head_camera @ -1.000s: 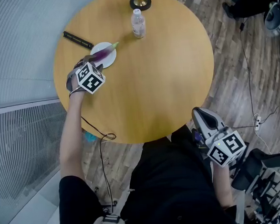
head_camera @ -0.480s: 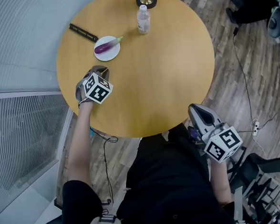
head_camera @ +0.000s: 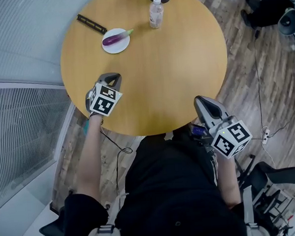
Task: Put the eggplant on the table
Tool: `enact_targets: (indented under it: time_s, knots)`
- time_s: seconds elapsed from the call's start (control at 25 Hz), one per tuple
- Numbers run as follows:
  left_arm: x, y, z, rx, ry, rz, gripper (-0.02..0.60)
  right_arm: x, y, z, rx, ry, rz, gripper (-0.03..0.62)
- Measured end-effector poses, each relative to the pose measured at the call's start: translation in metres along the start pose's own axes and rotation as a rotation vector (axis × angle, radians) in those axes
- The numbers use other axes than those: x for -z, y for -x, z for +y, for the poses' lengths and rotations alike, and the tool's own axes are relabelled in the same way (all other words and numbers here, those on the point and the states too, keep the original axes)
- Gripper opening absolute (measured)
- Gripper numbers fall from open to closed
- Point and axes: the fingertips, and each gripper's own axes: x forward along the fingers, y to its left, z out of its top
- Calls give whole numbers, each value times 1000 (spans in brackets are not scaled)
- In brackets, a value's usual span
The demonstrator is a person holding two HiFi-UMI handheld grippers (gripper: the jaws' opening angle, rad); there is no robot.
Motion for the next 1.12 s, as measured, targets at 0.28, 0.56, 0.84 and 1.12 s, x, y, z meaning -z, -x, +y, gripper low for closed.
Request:
enact_targets:
  time_s: [0.28, 0.56, 0.84, 1.12]
  knots:
    - [-22, 60, -55, 93, 263, -175, 11, -5, 1, 5, -76, 29, -19, 18]
    - [-59, 103, -157, 241, 489, -386, 11, -5, 51, -17, -105, 54, -29, 18]
    - [-114, 124, -253, 369, 593, -521, 11, 18, 138, -47, -81, 42, -48, 18]
    - [-146, 146, -336, 390, 586, -565, 11, 53, 200, -71, -105, 6, -37, 18]
